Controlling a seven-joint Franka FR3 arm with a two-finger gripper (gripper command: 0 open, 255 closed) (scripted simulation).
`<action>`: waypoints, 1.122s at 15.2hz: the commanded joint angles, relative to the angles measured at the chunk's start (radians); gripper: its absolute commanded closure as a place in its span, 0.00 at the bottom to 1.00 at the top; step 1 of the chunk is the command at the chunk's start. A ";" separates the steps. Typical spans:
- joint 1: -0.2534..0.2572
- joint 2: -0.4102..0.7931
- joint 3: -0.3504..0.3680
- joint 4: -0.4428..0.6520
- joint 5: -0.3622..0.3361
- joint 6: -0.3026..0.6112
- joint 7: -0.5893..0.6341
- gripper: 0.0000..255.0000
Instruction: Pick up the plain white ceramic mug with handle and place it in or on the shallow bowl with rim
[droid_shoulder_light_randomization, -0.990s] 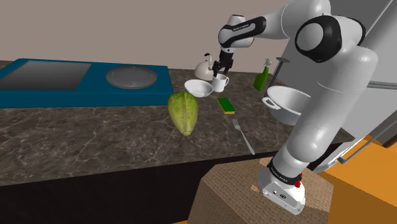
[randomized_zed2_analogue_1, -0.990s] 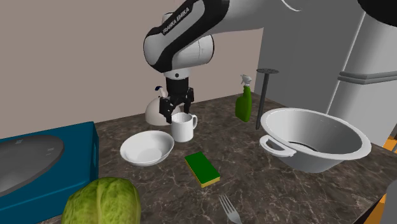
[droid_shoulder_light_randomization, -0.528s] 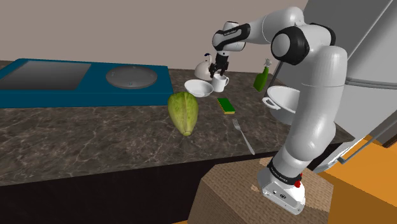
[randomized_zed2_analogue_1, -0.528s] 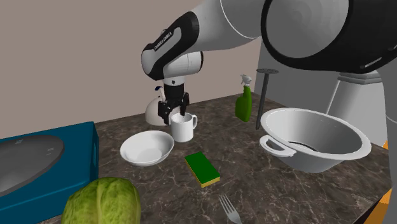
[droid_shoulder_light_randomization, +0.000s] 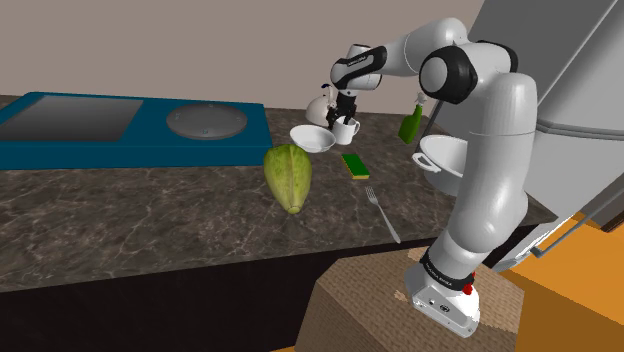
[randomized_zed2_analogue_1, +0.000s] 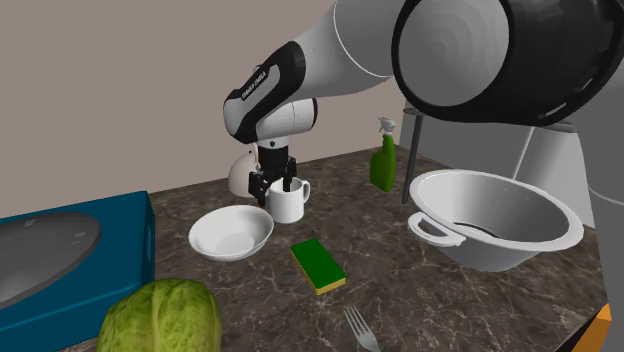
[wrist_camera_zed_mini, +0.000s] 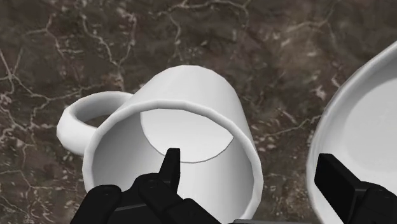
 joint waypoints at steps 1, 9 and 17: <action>0.000 0.001 0.000 0.000 0.000 0.002 0.000 0.00; 0.000 0.001 0.000 0.000 0.000 0.002 0.000 1.00; 0.001 -0.011 -0.002 0.010 -0.004 -0.020 0.003 1.00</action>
